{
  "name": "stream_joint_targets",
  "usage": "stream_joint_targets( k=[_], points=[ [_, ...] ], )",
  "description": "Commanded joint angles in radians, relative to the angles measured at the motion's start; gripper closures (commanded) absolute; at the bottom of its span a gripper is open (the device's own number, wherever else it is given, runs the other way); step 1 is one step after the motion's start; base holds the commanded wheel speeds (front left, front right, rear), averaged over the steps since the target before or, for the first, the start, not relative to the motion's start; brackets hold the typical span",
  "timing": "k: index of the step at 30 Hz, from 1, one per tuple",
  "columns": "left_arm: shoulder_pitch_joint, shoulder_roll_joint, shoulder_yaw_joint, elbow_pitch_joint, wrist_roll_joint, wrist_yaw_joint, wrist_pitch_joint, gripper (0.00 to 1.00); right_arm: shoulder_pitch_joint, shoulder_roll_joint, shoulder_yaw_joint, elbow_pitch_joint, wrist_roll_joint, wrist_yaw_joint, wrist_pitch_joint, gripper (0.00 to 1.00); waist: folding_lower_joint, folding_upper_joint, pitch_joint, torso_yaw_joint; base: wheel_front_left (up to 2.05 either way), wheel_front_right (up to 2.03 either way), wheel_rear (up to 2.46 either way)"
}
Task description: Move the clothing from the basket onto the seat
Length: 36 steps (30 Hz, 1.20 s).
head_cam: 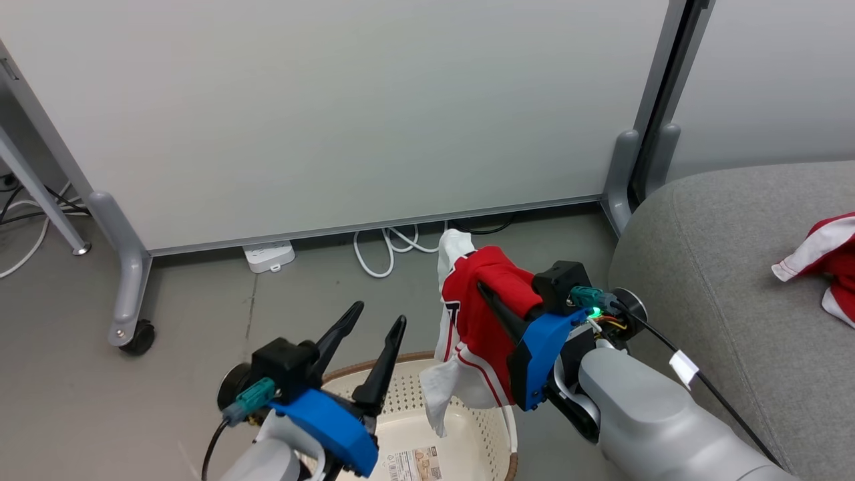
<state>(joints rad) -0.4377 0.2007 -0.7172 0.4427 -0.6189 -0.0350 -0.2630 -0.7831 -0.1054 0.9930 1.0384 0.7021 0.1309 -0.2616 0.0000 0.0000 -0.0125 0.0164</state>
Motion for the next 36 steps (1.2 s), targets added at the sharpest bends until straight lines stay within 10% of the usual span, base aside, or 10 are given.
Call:
stream_joint_targets(
  k=[1,13,36],
  points=[
    [0.04,0.009,0.027,-0.015,0.026,0.0,-0.003,0.0,0.011,-0.006,-0.008,-0.007,-0.009,0.0,-0.004,1.0,0.0,0.0,0.002,0.002,0.0,0.0,0.0],
    [0.219,-0.026,0.252,-0.076,0.179,-0.032,-0.003,0.0,0.036,-0.018,-0.07,-0.016,-0.04,0.0,-0.005,1.0,0.0,0.0,0.008,0.018,0.0,0.0,0.0],
    [0.225,-0.098,0.362,-0.037,0.287,-0.091,-0.003,0.0,0.033,-0.006,-0.101,-0.02,-0.067,0.0,-0.005,1.0,0.0,0.0,0.035,-0.061,0.0,0.0,0.0]
  ],
)
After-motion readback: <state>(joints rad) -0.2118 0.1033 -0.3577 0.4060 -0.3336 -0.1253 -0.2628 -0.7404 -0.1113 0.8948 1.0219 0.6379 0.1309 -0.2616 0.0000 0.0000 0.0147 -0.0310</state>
